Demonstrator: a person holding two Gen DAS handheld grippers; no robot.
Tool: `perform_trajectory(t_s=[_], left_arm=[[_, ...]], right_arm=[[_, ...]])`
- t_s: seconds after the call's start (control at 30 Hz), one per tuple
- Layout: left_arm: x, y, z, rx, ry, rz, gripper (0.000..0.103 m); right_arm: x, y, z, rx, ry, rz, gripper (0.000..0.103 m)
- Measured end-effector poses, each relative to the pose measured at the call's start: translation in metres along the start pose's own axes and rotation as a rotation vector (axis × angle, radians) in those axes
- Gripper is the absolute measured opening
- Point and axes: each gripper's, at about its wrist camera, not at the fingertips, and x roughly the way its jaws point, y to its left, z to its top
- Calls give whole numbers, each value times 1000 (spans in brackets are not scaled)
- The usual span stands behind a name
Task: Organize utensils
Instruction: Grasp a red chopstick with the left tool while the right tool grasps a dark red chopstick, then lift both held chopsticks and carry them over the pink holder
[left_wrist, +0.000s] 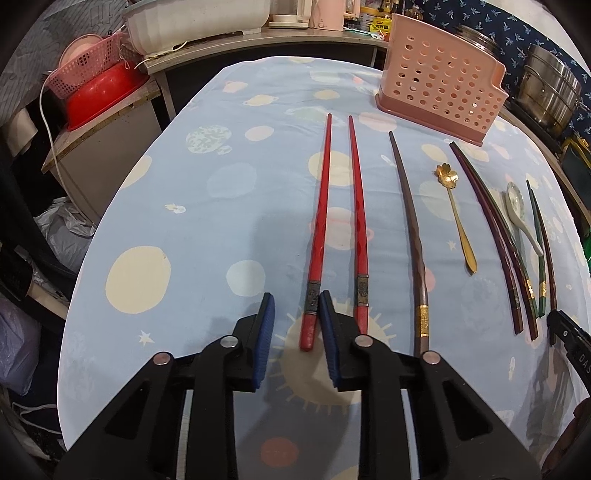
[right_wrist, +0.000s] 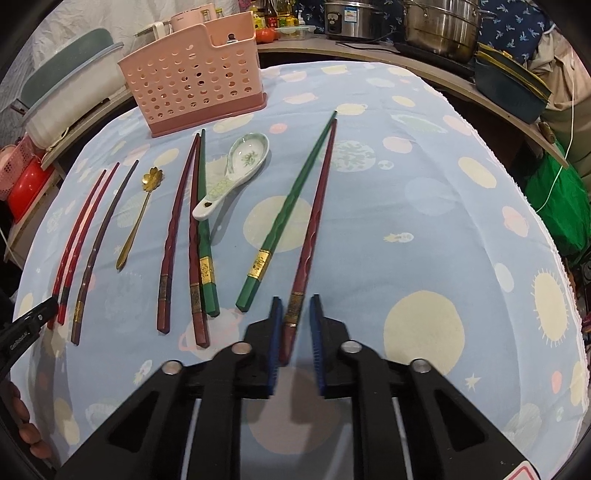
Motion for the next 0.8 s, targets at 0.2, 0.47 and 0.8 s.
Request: perform_trajectory(t_s=[0.2,0.47,0.8], left_arm=[[-6,5,-4,-11,6,-29,9],[-35,9,-16,-15,-27,-41,7],[-101,10,-14,-20,-140,-58,7]], right_arm=[[-12,-13,-7,28,-2,14,8],[-49,-25,-14,30,-51,29,7],[-112,-33,-13,22,-183,60,7]])
